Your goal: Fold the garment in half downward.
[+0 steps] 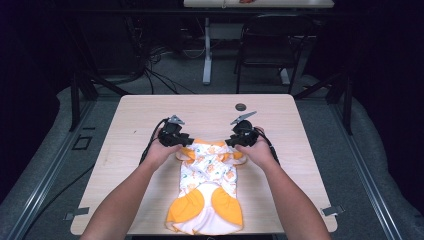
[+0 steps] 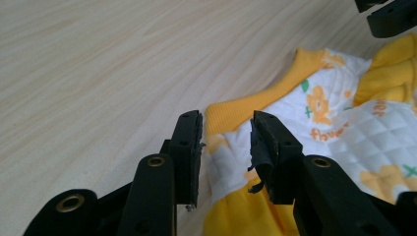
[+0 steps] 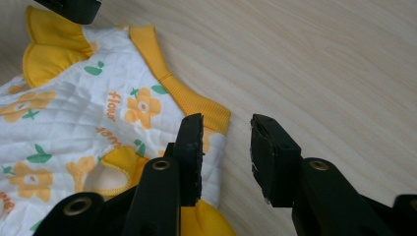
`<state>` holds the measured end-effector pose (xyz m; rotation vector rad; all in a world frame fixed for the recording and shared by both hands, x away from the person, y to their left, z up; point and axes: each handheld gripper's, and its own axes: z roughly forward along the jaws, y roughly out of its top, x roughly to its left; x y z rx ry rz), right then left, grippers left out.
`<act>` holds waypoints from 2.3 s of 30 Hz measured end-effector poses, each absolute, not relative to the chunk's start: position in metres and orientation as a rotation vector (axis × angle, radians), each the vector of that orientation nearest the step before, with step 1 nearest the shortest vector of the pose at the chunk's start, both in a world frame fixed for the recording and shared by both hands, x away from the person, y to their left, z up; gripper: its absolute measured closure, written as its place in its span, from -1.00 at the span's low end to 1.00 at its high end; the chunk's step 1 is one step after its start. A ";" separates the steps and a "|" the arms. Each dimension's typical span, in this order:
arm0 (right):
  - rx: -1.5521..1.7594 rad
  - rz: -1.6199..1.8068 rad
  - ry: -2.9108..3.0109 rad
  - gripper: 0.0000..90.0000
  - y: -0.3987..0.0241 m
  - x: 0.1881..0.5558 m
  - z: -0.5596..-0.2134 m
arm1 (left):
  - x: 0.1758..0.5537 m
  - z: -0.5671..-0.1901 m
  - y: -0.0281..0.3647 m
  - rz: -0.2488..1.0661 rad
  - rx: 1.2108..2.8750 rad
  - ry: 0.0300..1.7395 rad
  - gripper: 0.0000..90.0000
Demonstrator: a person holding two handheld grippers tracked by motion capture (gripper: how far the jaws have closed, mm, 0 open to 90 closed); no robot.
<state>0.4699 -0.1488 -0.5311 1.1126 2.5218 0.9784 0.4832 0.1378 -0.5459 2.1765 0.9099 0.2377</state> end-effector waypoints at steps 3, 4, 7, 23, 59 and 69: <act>1.109 0.940 2.533 0.42 -0.147 0.471 -0.536 | 0.484 -0.551 0.138 0.214 2.181 0.919 0.42; 1.107 0.926 2.543 0.42 -0.146 0.471 -0.537 | 0.485 -0.553 0.137 0.214 2.188 0.921 0.41; 1.112 0.918 2.556 0.43 -0.145 0.471 -0.543 | 0.484 -0.556 0.135 0.196 2.198 0.921 0.38; 1.128 0.825 2.608 0.28 -0.137 0.473 -0.563 | 0.481 -0.573 0.136 0.229 2.216 0.952 0.20; 1.044 0.955 2.520 0.98 -0.138 0.461 -0.525 | 0.467 -0.529 0.147 0.328 2.162 0.894 0.97; 1.012 0.974 2.472 0.98 -0.140 0.458 -0.497 | 0.463 -0.505 0.147 0.418 2.151 0.854 0.97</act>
